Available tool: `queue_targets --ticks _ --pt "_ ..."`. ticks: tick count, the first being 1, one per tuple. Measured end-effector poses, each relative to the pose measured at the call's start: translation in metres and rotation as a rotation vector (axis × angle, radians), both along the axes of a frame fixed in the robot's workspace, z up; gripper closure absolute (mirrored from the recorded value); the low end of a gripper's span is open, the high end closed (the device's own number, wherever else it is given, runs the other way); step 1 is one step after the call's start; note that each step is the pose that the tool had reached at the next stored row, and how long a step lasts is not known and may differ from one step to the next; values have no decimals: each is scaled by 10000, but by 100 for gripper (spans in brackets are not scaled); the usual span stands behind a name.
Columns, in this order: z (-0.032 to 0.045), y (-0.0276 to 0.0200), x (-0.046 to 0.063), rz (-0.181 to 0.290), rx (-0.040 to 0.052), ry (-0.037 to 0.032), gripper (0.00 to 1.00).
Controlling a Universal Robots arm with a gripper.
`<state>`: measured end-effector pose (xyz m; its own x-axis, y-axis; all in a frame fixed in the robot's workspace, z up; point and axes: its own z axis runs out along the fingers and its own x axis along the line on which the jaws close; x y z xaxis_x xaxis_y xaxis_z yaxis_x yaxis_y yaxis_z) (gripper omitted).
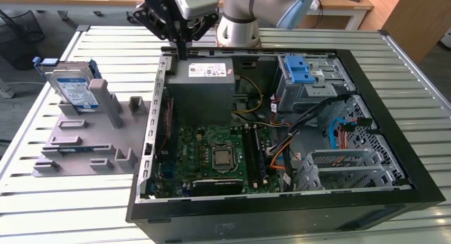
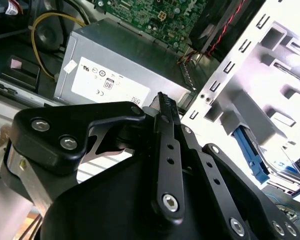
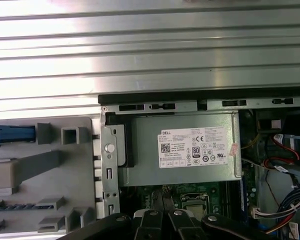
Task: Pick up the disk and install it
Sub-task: 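Reach for the disk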
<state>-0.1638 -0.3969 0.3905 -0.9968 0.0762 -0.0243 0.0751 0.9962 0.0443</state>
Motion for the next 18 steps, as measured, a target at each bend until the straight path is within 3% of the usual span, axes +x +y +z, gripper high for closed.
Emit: queue_targets --ticks 6,13,18 --pt "-7 11 -23 70 -23 81 89" --pt "-16 16 -71 520 -35 85 89" --pt "-20 32 -123 619 -148 87 89"
